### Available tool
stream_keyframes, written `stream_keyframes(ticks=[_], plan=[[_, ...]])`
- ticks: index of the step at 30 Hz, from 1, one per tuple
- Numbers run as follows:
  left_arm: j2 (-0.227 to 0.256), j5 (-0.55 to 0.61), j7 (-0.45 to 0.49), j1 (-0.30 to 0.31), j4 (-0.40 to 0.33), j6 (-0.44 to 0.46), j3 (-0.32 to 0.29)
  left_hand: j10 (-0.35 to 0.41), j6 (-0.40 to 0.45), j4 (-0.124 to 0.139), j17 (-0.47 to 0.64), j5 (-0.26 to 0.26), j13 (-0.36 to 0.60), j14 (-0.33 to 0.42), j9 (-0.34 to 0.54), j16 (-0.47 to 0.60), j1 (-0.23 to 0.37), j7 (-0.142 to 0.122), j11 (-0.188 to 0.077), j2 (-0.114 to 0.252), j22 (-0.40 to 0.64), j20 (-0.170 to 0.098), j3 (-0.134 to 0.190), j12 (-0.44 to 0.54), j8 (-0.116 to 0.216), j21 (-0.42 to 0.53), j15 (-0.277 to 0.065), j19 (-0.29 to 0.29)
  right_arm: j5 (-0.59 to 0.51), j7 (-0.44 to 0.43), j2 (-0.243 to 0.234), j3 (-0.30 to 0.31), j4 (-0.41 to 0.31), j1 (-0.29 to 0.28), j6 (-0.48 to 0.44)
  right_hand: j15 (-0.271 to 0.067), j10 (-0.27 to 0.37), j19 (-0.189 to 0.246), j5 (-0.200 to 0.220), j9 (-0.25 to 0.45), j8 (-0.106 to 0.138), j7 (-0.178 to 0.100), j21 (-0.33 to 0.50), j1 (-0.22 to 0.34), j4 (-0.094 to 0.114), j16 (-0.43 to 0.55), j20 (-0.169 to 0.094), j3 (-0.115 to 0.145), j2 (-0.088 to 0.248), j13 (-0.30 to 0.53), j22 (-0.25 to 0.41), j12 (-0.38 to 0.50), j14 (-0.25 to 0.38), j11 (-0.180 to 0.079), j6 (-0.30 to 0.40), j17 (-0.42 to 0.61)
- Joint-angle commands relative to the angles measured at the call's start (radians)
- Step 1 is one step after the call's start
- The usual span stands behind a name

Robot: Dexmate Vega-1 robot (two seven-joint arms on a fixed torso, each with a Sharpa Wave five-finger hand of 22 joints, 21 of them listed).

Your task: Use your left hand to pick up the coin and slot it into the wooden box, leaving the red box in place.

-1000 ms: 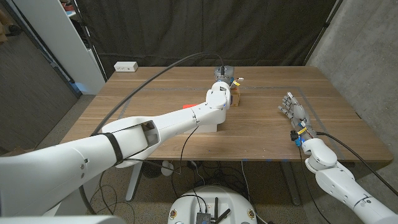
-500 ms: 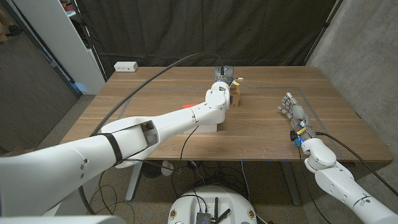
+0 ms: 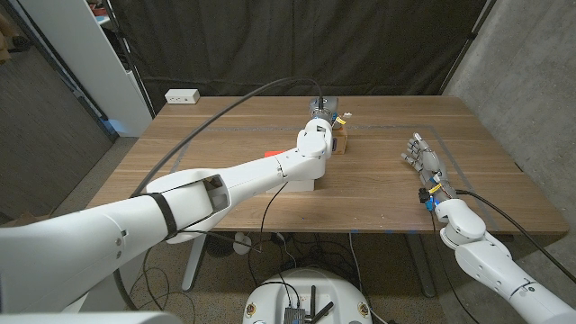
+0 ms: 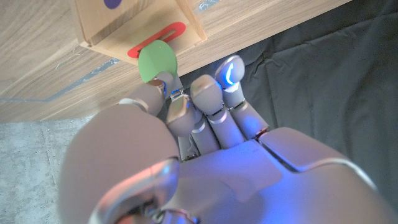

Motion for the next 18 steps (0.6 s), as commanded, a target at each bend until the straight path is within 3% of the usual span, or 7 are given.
stream_keyframes(ticks=[1, 18], plan=[[-0.007, -0.006, -0.004, -0.002, 0.019, -0.008, 0.004, -0.006, 0.121, -0.001, 0.002, 0.006, 0.004, 0.002, 0.006, -0.001, 0.014, 0.042, 0.001, -0.001, 0.0, -0.087, -0.004, -0.001, 0.002, 0.005, -0.001, -0.003, 0.006, 0.001, 0.001, -0.003, 0.005, 0.005, -0.006, 0.0, 0.006, 0.008, -0.003, 0.003, 0.0, -0.005, -0.001, 0.002, 0.002, 0.003, -0.002, -0.003, 0.005, 0.002, 0.002, -0.002, 0.004, 0.002, 0.007, 0.002], [-0.018, -0.027, -0.015, -0.007, 0.052, -0.037, 0.008, -0.005, 0.125, -0.001, 0.001, 0.008, -0.001, 0.004, 0.005, -0.003, 0.016, 0.042, 0.003, -0.003, 0.005, -0.087, -0.004, -0.005, -0.004, 0.009, -0.001, 0.0, 0.006, -0.002, 0.005, -0.006, 0.021, 0.011, -0.005, 0.0, 0.007, 0.009, -0.003, 0.003, 0.001, -0.003, 0.0, 0.002, 0.002, 0.004, -0.002, -0.003, 0.005, 0.002, 0.002, -0.002, 0.006, 0.001, 0.009, 0.002]])
